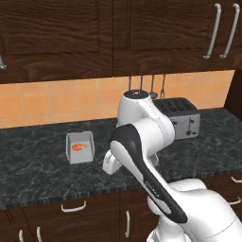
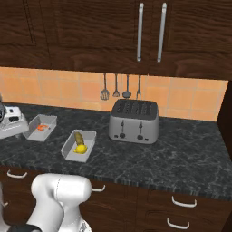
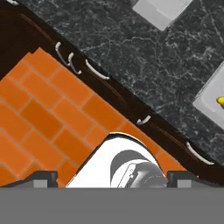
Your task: Take the meat container that has the shrimp and place it on the second highest rack of the freezer. Then take the vegetable container that has the potato and lemon and place it on the highest rack of the freezer.
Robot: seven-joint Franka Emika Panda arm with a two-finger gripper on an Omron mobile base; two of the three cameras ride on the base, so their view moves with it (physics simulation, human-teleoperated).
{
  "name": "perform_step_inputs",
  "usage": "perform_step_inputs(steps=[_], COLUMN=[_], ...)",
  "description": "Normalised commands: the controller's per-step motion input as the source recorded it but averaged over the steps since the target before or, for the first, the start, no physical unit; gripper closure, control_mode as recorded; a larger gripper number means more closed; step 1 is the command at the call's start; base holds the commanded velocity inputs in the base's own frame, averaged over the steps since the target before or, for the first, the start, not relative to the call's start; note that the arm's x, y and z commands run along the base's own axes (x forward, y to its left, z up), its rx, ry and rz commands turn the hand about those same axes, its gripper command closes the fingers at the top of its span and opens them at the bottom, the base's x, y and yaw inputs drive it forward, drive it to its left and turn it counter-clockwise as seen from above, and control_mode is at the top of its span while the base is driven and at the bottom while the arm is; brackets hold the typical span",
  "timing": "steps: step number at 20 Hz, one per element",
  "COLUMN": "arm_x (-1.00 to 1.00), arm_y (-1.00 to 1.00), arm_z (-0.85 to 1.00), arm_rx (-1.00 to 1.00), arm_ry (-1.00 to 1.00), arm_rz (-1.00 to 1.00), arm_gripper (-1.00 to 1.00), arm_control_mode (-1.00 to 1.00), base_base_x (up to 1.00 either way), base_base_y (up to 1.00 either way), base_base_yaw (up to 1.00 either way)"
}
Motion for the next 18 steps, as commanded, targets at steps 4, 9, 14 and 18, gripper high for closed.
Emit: perform_step_inputs(steps=[4, 9, 14, 18], arm_x=[0.14, 0.5, 0.44, 0.18], arm_y=[0.49, 0.08, 0.0, 0.04], arm_z=[-0.03, -0.14, -0.31, -0.55], arm_rx=[0.0, 0.0, 0.0, -0.01], arm_ry=[0.09, 0.06, 0.02, 0.0], arm_rz=[0.16, 0.12, 0.14, 0.17], arm_gripper=[-1.0, -1.0, -1.0, -1.0], arm_control_mode=[-1.0, -1.0, -1.0, -1.0], base_base_x=[0.0, 0.0, 0.0, 0.0], base_base_y=[0.0, 0.0, 0.0, 0.0], base_base_yaw=[0.0, 0.0, 0.0, 0.0])
